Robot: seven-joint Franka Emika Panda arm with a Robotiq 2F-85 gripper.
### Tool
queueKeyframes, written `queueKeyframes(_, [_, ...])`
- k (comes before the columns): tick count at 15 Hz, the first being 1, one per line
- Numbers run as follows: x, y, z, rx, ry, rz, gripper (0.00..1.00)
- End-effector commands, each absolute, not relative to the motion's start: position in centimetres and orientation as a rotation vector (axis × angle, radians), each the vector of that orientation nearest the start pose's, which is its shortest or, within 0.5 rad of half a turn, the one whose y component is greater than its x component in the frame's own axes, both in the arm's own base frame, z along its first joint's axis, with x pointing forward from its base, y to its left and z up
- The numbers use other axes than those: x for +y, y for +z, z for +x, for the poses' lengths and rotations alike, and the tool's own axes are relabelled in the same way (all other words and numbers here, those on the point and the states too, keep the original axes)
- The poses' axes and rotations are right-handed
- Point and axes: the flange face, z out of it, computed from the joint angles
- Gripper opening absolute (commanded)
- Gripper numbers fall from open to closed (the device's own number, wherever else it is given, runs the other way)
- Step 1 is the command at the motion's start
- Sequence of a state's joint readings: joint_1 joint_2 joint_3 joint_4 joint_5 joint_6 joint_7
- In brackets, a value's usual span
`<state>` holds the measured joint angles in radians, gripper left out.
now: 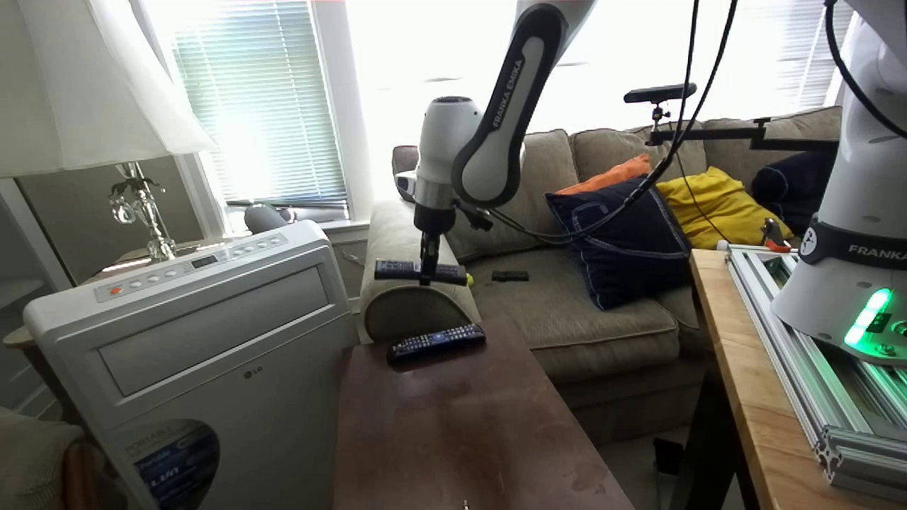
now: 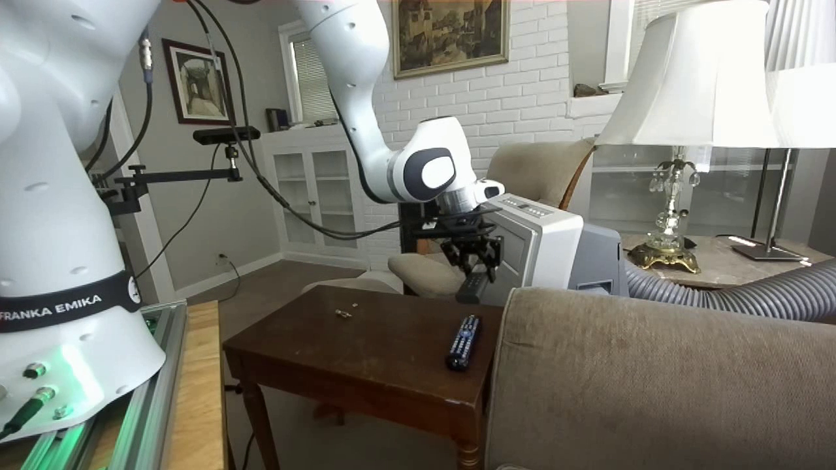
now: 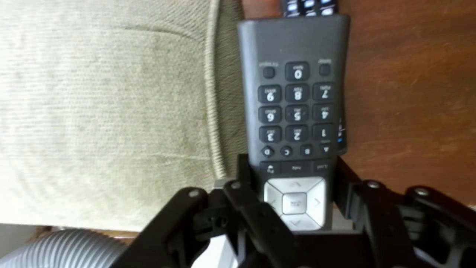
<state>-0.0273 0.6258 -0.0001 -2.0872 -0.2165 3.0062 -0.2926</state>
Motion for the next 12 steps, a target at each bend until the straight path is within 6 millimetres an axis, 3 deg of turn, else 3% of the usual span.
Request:
queueKeyframes(1, [-3.3, 18.6, 61.9, -0.577, -0.541, -3.189, 0.29])
queueKeyframes(5, [-6.6, 21.1, 64.5, -0.409, -0.608, -3.231, 0.29])
queueKeyframes(6, [-5.9, 19.9, 63.2, -0.498, -0.602, -3.221, 0.54])
queueKeyframes(10, [-6.7, 20.9, 64.1, -0.457, -0.618, -3.232, 0.54])
queueKeyframes(11, [-6.6, 20.9, 64.1, -0.456, -0.617, -3.231, 0.29])
queueKeyframes(12, [-6.8, 20.8, 64.1, -0.445, -0.608, -3.239, 0.29])
